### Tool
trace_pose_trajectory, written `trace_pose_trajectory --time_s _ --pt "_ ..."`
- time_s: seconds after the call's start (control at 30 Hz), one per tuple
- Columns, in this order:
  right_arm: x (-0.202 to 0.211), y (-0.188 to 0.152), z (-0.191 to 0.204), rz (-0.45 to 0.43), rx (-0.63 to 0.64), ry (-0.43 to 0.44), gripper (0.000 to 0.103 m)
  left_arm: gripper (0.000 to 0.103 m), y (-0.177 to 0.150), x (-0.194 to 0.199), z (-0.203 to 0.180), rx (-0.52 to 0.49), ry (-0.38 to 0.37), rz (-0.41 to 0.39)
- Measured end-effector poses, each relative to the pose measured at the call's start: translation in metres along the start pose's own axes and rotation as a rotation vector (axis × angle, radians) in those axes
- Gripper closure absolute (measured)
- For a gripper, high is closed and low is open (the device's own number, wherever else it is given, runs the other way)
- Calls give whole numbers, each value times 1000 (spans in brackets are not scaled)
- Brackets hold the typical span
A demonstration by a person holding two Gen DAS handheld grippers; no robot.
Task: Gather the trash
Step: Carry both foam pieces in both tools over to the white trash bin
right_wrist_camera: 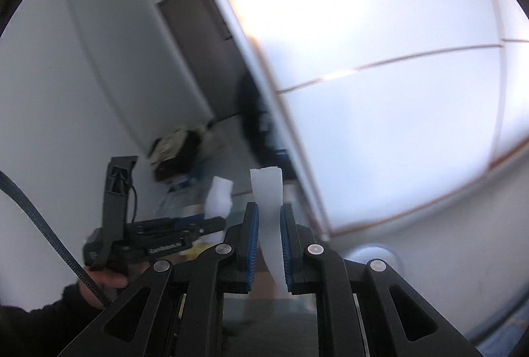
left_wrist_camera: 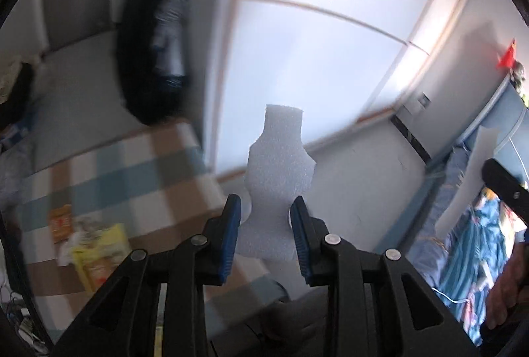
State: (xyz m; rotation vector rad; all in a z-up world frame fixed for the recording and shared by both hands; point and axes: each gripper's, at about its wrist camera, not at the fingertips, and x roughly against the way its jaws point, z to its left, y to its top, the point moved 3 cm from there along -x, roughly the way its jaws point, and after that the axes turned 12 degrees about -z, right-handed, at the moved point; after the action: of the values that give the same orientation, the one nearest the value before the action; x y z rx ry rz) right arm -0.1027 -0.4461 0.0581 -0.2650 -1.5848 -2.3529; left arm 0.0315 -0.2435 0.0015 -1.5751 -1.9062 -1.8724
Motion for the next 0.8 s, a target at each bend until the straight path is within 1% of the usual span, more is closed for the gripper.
trace_pose_trajectory --time_s 0.03,0.07,0.13,0.2,0.23,0.3,0.4,0.5,0.6,0.63,0.73,0.8 --pt "1 -2 -9 3 -10 -15 91 77 0 -8 -7 -1 -21 18" --pt "1 -5 -27 14 -39 -50 91 77 -1 -19 -14 -2 -43 40" --pt "-1 -12 -47 27 -70 -87 91 77 -1 -37 -25 -9 -55 73" --pt "-10 -22 -77 44 -134 -142 91 77 -6 -59 -32 -5 -74 135" --pt "-17 -28 -89 64 -173 -157 90 77 -8 -64 -36 0 -78 151" --pt "-33 -40 -111 104 -235 -162 91 77 -12 -81 -41 15 -110 190" --pt "-56 -56 -133 149 -279 -174 90 77 -17 -103 -42 17 -110 233" --pt "-81 -72 -155 188 -341 -175 90 77 -21 -125 -37 17 -89 273" --pt "-108 -89 -167 223 -351 -188 88 77 -25 -146 -28 38 -70 322" --pt "-116 -95 -172 237 -355 -182 88 77 -26 -150 -32 41 -64 332" --pt "-151 -110 -176 279 -374 -175 88 77 -29 -164 -28 51 -47 367" --pt "-160 -121 -187 304 -402 -167 85 77 -28 -172 -31 52 -41 378"
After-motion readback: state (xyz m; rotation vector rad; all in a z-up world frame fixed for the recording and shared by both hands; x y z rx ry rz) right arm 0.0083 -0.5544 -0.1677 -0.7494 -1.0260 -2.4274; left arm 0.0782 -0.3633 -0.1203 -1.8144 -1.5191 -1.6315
